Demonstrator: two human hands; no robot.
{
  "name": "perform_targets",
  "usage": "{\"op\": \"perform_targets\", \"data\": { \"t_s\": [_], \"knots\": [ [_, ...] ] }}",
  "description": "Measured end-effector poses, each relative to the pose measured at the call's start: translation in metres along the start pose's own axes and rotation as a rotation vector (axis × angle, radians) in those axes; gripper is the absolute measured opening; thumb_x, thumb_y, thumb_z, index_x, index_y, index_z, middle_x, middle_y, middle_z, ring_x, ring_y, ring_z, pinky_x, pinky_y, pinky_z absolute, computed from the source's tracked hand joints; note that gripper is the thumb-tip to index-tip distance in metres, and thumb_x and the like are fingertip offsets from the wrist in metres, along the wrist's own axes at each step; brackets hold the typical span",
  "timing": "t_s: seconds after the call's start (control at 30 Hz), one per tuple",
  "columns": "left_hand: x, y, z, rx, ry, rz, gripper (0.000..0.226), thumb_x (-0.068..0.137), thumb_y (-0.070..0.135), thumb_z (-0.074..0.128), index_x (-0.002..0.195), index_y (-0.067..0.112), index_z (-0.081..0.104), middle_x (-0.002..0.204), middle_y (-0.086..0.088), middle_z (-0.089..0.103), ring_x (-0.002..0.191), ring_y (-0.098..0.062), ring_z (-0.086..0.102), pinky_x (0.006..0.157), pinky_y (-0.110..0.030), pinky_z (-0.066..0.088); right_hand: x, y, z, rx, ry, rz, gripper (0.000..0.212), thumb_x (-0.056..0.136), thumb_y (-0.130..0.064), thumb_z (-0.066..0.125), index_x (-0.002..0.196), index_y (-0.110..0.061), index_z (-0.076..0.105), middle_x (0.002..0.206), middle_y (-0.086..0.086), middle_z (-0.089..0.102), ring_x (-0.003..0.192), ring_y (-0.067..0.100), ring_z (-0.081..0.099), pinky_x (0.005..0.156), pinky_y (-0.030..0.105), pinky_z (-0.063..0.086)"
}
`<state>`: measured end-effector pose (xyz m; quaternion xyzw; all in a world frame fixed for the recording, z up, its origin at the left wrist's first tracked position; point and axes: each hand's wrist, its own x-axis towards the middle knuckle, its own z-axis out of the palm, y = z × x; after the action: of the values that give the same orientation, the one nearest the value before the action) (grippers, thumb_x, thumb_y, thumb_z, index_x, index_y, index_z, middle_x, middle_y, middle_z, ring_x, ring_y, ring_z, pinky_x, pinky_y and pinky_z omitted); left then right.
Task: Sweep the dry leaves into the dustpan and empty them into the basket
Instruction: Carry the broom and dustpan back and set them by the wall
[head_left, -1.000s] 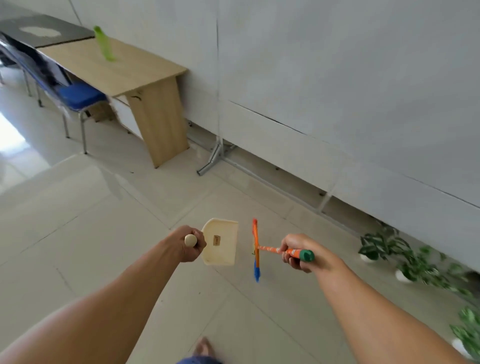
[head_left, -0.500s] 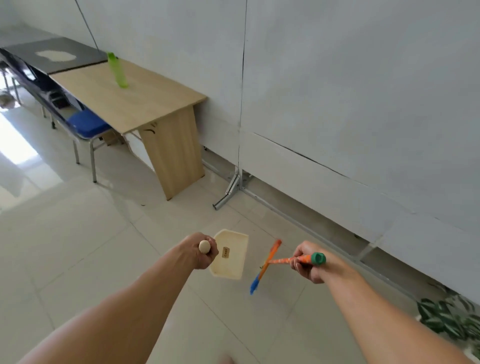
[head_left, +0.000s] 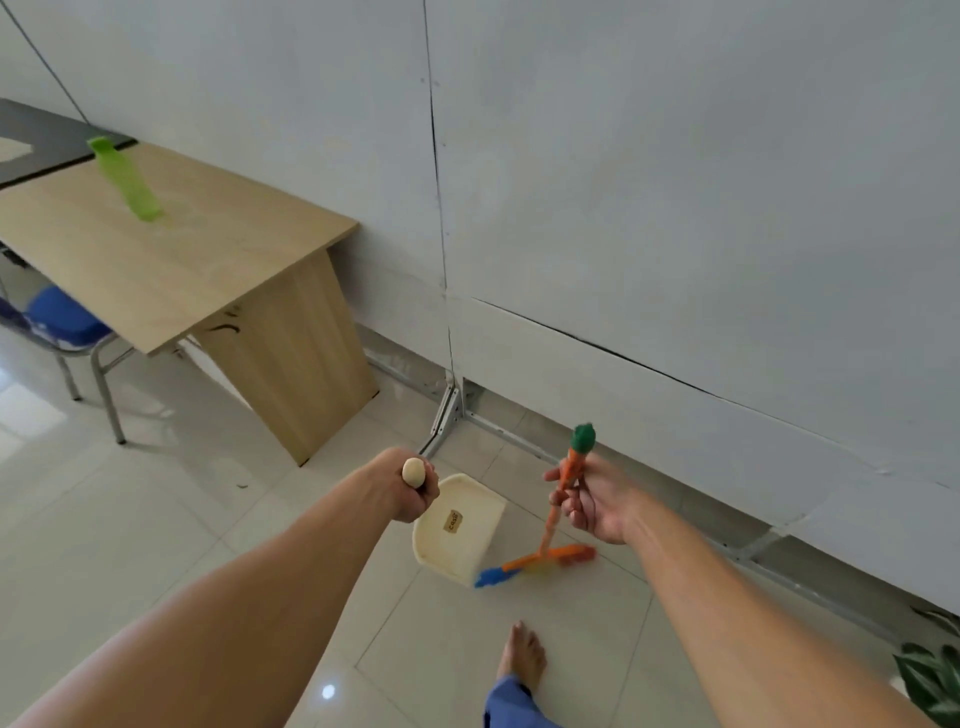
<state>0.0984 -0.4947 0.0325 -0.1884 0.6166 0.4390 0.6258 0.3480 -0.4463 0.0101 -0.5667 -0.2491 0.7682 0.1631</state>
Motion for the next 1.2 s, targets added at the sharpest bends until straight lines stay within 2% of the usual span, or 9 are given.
{"op": "perform_targets", "data": {
  "t_s": [0.13, 0.3, 0.4, 0.5, 0.57, 0.67, 0.8, 1.03, 1.2],
  "knots": [
    [0.034, 0.055, 0.054, 0.116, -0.001, -0.024, 0.019, 0.096, -0.003, 0.052, 0.077, 0.002, 0.051, 0.055, -0.008, 0.048, 0.024, -0.016, 0.043, 0.03, -0.017, 0.044, 0.039, -0.06, 0.014, 0.007, -0.044, -0.065, 0.038, 0.099, -0.035, 0.037, 0.106, -0.004, 0.055, 0.069, 0.021, 0.065, 0.039, 0.017, 0.05, 0.033, 0.022, 0.042],
    [0.08, 0.129, 0.115, 0.209, -0.06, -0.064, 0.016, 0.094, -0.002, 0.049, 0.08, 0.006, 0.048, 0.057, -0.007, 0.048, 0.033, -0.015, 0.045, 0.031, -0.016, 0.042, 0.078, -0.115, 0.028, 0.088, -0.139, -0.079, 0.033, 0.092, -0.007, 0.029, 0.117, -0.002, 0.049, 0.1, 0.033, 0.069, 0.052, 0.024, 0.063, 0.039, 0.024, 0.047],
    [0.107, 0.16, 0.145, 0.288, -0.12, -0.097, 0.013, 0.094, -0.003, 0.047, 0.086, 0.007, 0.046, 0.068, -0.006, 0.046, 0.042, -0.014, 0.044, 0.032, -0.017, 0.04, 0.102, -0.141, 0.04, -0.377, 0.06, -0.152, 0.024, 0.097, -0.007, 0.04, 0.116, -0.007, 0.054, 0.082, 0.02, 0.074, 0.05, 0.021, 0.062, 0.042, 0.027, 0.05],
    [0.137, 0.182, 0.179, 0.345, -0.117, -0.108, 0.014, 0.095, -0.001, 0.042, 0.086, 0.009, 0.047, 0.069, -0.005, 0.044, 0.049, -0.014, 0.042, 0.032, -0.017, 0.039, 0.126, -0.168, 0.051, -0.953, 0.26, -0.317, 0.02, 0.097, -0.037, 0.052, 0.099, -0.021, 0.064, 0.072, 0.006, 0.073, 0.051, 0.018, 0.066, 0.05, 0.03, 0.057],
    [0.157, 0.194, 0.202, 0.382, -0.123, -0.134, 0.013, 0.093, -0.001, 0.042, 0.088, 0.009, 0.048, 0.068, -0.005, 0.044, 0.051, -0.014, 0.042, 0.034, -0.017, 0.04, 0.142, -0.185, 0.057, -1.089, 0.375, -0.336, 0.028, 0.094, -0.047, 0.053, 0.088, -0.022, 0.065, 0.075, 0.002, 0.071, 0.06, 0.021, 0.068, 0.06, 0.033, 0.059],
    [0.182, 0.214, 0.231, 0.401, -0.107, -0.169, 0.011, 0.088, 0.0, 0.044, 0.093, 0.009, 0.047, 0.068, -0.005, 0.045, 0.048, -0.017, 0.043, 0.037, -0.019, 0.042, 0.164, -0.201, 0.069, -1.128, 0.415, -0.303, 0.034, 0.094, -0.045, 0.053, 0.071, -0.021, 0.057, 0.072, 0.002, 0.065, 0.066, 0.024, 0.065, 0.072, 0.038, 0.057],
    [0.208, 0.245, 0.257, 0.426, -0.095, -0.207, 0.012, 0.087, 0.002, 0.041, 0.095, 0.01, 0.046, 0.071, -0.005, 0.046, 0.038, -0.018, 0.042, 0.036, -0.019, 0.041, 0.19, -0.221, 0.088, -1.137, 0.432, -0.301, 0.039, 0.095, -0.043, 0.053, 0.061, -0.025, 0.047, 0.066, -0.002, 0.058, 0.067, 0.022, 0.063, 0.068, 0.034, 0.053],
    [0.229, 0.286, 0.287, 0.455, -0.074, -0.205, 0.003, 0.091, 0.005, 0.045, 0.092, 0.006, 0.047, 0.064, -0.006, 0.045, 0.037, -0.018, 0.041, 0.038, -0.018, 0.041, 0.235, -0.262, 0.123, -1.073, 0.473, -0.314, 0.023, 0.093, -0.044, 0.054, 0.082, -0.024, 0.058, 0.077, -0.005, 0.063, 0.076, 0.023, 0.068, 0.076, 0.035, 0.057],
    [0.245, 0.299, 0.3, 0.504, -0.059, -0.183, 0.007, 0.091, 0.005, 0.047, 0.097, 0.005, 0.051, 0.074, -0.01, 0.05, 0.044, -0.018, 0.048, 0.042, -0.021, 0.046, 0.28, -0.267, 0.125, -0.958, 0.51, -0.271, 0.022, 0.093, -0.042, 0.054, 0.087, -0.023, 0.062, 0.08, -0.002, 0.068, 0.069, 0.019, 0.069, 0.073, 0.037, 0.06]
  ]
}}
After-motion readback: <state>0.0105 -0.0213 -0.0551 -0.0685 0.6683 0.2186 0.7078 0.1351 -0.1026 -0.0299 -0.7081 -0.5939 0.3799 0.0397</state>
